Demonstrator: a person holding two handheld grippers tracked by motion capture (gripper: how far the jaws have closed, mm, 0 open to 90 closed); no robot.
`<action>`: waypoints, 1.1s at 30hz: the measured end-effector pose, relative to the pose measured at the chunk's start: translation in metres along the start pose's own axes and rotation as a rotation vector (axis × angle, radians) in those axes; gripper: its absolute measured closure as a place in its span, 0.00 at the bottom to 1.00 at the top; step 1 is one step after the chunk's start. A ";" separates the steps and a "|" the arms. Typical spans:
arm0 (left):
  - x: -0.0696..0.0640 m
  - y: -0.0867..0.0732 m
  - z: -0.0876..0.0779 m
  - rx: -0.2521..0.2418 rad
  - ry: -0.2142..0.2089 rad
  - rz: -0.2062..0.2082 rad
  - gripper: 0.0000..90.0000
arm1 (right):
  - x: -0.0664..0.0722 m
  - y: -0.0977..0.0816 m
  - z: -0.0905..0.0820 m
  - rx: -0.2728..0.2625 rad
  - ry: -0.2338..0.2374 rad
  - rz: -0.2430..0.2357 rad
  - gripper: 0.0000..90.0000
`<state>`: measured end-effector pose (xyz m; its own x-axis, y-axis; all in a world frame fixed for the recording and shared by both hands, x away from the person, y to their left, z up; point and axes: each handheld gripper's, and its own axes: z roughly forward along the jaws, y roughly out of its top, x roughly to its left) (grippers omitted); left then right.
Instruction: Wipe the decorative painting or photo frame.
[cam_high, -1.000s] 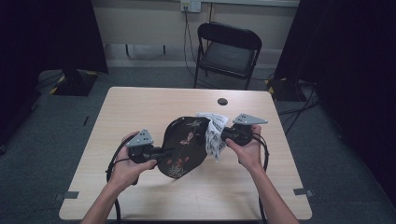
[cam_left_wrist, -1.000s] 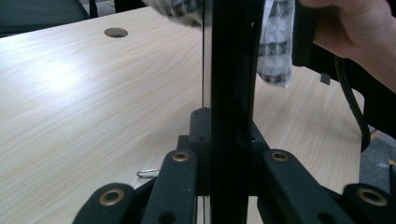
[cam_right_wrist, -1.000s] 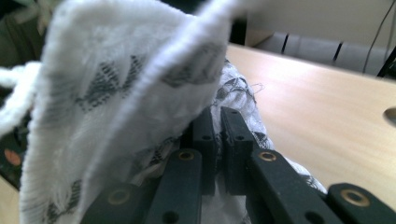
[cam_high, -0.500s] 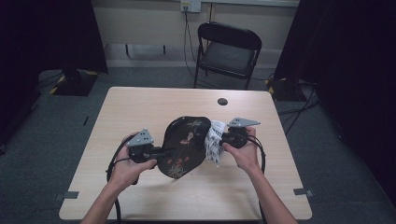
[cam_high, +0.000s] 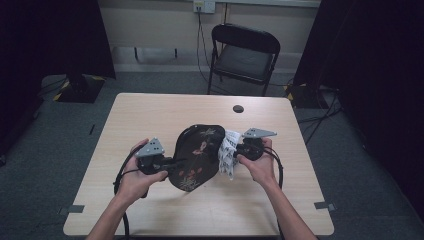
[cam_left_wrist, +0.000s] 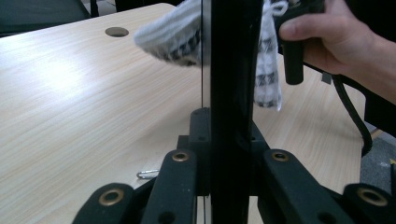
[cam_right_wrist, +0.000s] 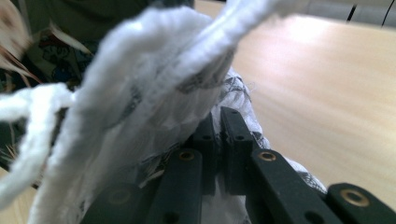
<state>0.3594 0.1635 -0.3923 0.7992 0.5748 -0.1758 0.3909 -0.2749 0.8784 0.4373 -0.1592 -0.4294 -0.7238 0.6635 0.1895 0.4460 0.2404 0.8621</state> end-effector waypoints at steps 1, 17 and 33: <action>0.000 0.000 0.000 0.002 0.000 0.001 0.90 | -0.001 -0.002 0.001 0.007 0.001 0.006 0.96; 0.000 -0.002 0.000 -0.006 0.001 -0.002 0.90 | 0.007 0.012 -0.011 -0.086 -0.021 -0.015 0.96; 0.001 -0.002 -0.001 -0.009 0.000 -0.009 0.90 | 0.000 -0.011 0.012 0.028 -0.048 -0.007 0.96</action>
<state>0.3592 0.1656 -0.3935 0.7958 0.5770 -0.1838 0.3938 -0.2626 0.8809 0.4387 -0.1535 -0.4443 -0.7011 0.6948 0.1603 0.4559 0.2640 0.8499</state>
